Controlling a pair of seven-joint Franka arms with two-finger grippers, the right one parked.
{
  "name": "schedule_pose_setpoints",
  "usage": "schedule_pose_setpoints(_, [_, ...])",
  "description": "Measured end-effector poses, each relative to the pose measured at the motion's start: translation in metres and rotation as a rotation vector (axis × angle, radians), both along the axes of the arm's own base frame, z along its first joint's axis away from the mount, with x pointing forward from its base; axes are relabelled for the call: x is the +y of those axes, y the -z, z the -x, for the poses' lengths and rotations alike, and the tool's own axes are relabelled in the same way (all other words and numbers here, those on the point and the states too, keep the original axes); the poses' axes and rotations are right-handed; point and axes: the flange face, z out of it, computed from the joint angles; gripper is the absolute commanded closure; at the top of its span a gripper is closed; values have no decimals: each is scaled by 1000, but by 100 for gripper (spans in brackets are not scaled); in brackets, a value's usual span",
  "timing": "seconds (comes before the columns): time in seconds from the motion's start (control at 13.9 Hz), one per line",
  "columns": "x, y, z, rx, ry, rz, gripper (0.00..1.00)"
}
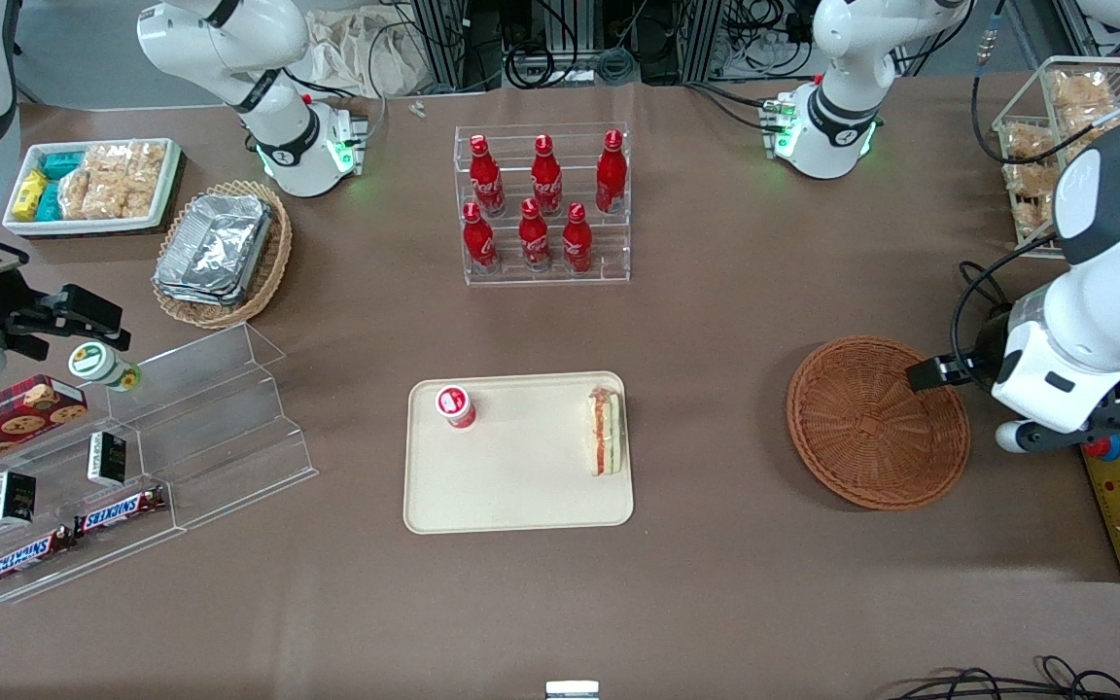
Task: Place sandwich from basket to tray
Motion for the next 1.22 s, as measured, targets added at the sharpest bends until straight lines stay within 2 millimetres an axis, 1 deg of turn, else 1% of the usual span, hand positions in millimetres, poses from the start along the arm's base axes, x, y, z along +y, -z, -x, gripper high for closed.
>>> schedule_pose_setpoints(0.22, [31, -4, 3, 16, 52, -4, 0])
schedule_pose_setpoints(0.43, [64, -9, 9, 38, 65, -19, 0])
schedule_pose_setpoints(0.58, [81, -14, 13, 42, 77, -4, 0])
schedule_pose_setpoints(0.65, [82, -17, 15, 44, 78, -8, 0])
schedule_pose_setpoints(0.72, [78, -19, 19, 47, 79, -17, 0])
schedule_pose_setpoints(0.86, [68, -20, 32, 54, 91, -32, 0])
schedule_pose_setpoints(1.01, [63, -21, 46, 48, 97, -43, 0])
schedule_pose_setpoints(1.08, [62, -24, 50, 39, 100, -46, 0])
schedule_pose_setpoints(1.22, [64, -28, 50, 25, 98, -49, 0])
